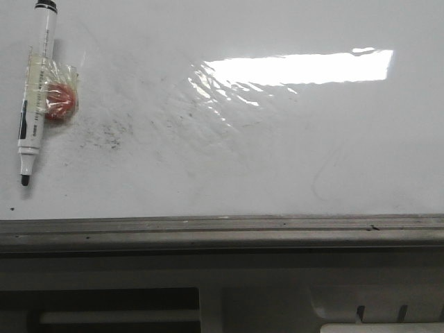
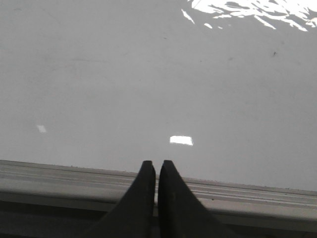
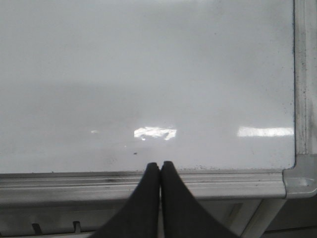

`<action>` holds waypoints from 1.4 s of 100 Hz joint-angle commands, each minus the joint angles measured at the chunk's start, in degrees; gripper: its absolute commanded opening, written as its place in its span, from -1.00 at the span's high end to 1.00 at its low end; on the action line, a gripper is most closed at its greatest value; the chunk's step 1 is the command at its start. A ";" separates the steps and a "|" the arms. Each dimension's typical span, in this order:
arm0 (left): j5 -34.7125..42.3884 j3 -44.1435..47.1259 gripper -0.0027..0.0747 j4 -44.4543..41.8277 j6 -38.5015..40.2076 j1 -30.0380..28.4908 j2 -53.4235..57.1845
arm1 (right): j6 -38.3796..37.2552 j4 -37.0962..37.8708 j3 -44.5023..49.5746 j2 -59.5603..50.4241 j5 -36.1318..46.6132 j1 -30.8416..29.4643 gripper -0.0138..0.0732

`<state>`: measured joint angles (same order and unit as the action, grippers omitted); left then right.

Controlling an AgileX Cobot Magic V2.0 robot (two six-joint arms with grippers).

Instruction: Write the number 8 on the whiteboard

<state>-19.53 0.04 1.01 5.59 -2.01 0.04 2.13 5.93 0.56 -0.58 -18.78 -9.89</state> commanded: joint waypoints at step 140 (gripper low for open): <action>3.33 1.90 0.98 -3.20 0.22 -0.13 1.78 | -0.01 0.12 0.73 -1.26 1.35 -0.43 0.83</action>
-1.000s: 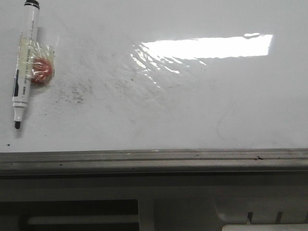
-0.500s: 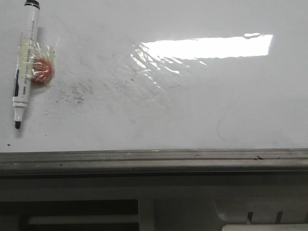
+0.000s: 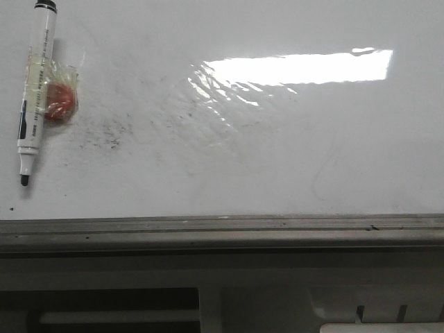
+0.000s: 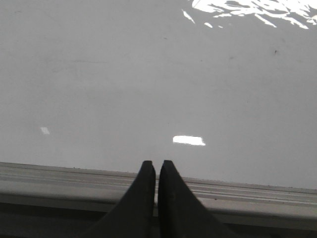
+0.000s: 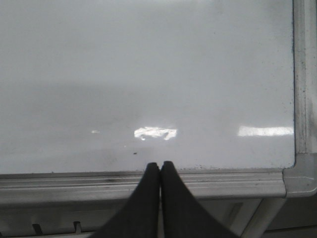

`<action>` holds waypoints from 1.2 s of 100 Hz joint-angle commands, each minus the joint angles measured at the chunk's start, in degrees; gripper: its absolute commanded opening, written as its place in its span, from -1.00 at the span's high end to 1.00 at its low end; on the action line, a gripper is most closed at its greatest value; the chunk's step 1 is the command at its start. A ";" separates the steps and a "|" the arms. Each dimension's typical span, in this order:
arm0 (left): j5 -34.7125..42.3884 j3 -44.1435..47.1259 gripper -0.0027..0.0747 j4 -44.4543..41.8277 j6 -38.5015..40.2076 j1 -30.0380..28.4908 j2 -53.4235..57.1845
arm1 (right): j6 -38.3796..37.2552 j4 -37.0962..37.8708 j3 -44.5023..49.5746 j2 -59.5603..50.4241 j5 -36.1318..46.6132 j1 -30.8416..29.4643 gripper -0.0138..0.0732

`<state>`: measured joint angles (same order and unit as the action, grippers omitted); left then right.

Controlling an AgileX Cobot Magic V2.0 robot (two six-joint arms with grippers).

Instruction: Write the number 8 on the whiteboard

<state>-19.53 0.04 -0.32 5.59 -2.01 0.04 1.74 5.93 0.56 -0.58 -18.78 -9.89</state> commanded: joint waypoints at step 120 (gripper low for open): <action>15.22 -15.12 0.98 2.16 0.40 -0.13 -11.71 | 0.28 -11.53 -12.33 7.31 4.73 -0.43 0.83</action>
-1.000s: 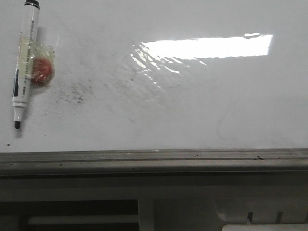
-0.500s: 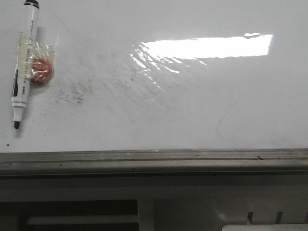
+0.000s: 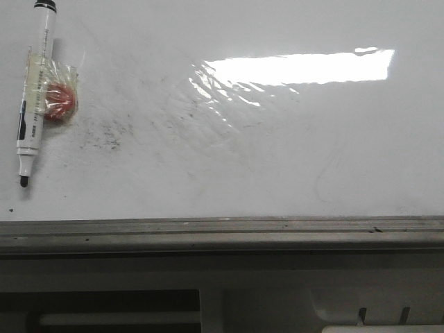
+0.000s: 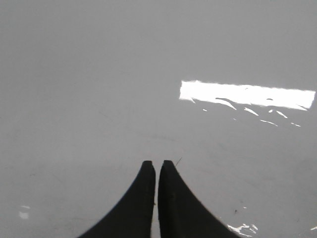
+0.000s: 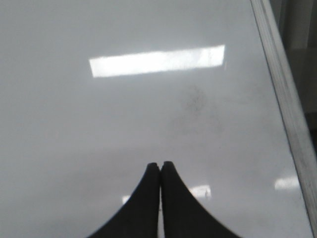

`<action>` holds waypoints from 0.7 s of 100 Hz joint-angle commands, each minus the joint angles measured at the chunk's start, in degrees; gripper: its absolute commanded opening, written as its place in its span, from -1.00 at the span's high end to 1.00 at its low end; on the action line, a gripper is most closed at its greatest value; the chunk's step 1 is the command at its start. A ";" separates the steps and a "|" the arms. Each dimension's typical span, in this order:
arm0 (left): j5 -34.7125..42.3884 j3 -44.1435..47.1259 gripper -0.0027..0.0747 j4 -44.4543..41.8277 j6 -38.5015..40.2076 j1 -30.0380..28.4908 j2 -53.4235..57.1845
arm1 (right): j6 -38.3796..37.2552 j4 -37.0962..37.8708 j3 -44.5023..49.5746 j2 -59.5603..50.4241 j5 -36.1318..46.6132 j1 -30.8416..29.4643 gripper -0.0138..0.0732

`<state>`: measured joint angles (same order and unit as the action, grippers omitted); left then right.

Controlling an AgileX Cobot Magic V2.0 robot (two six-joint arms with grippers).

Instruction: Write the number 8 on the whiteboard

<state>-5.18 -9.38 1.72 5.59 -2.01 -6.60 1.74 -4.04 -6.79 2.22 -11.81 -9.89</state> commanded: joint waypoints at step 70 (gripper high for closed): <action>10.60 -5.76 0.03 -6.51 -0.22 9.28 -17.71 | 0.28 -2.28 -8.07 13.68 -1.99 -0.32 0.83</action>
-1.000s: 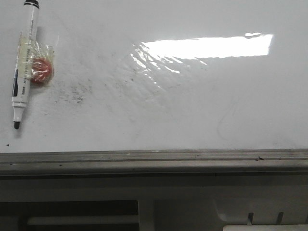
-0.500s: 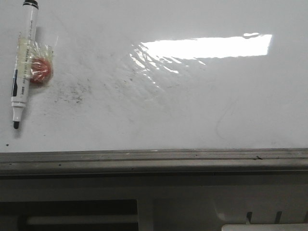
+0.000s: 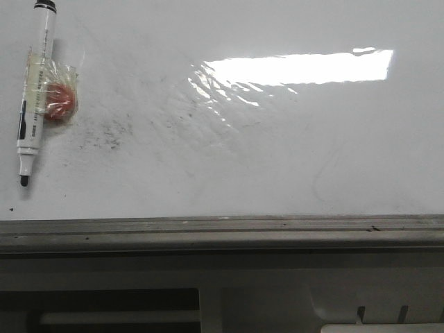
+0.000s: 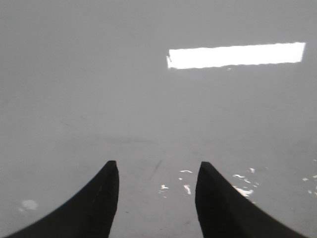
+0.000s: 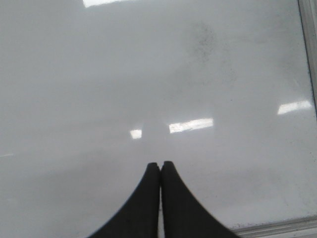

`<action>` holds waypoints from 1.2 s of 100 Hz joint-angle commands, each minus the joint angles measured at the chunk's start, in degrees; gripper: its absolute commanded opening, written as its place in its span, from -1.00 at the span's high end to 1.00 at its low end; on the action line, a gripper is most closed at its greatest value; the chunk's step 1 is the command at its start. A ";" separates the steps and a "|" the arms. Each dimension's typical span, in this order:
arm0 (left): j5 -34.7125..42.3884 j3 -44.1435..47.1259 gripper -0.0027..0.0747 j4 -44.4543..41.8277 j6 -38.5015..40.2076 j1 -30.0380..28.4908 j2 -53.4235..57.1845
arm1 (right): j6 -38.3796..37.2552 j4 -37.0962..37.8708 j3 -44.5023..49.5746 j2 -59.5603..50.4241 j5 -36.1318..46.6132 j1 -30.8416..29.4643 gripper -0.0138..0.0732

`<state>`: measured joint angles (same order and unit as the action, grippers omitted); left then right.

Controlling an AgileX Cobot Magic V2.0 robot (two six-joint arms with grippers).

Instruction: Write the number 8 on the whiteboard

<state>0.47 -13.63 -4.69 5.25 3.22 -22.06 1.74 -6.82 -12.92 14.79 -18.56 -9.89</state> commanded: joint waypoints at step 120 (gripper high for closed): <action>24.17 -2.03 0.98 9.69 0.12 33.22 -36.40 | 0.28 -3.18 -1.95 1.47 4.08 12.52 0.83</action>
<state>20.64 -13.99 3.56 5.15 36.19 -58.29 1.94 -9.59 -12.92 14.84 -18.56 -0.91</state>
